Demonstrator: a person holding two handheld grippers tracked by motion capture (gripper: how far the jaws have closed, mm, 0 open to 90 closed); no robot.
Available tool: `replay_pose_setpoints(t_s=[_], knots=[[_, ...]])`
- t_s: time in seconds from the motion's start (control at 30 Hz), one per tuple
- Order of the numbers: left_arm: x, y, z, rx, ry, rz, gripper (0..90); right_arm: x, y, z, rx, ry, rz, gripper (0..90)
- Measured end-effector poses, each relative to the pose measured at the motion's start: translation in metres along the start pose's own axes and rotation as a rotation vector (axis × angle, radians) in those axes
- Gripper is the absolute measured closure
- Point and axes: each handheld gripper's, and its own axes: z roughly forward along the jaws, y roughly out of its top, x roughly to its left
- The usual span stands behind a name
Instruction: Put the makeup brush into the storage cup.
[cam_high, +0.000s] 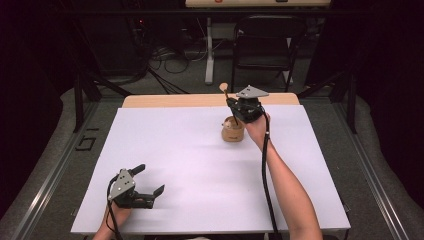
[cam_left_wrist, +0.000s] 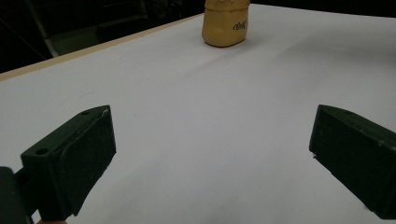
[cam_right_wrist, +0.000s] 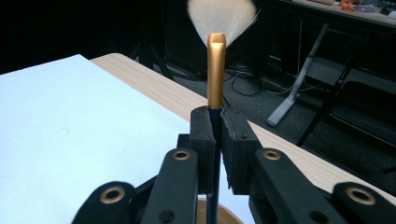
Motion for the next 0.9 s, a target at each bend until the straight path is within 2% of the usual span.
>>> replay_pose_setpoints(t_s=[0.57,0.9], knots=[[0.000,0.000,0.000,0.002,-0.001,0.000,0.3,-0.001,-0.011,0.007,0.033,-0.004,0.002,83.6],[0.000,0.000,0.001,0.000,-0.004,-0.003,0.4,-0.004,-0.015,0.010,0.034,-0.004,0.013,83.2]])
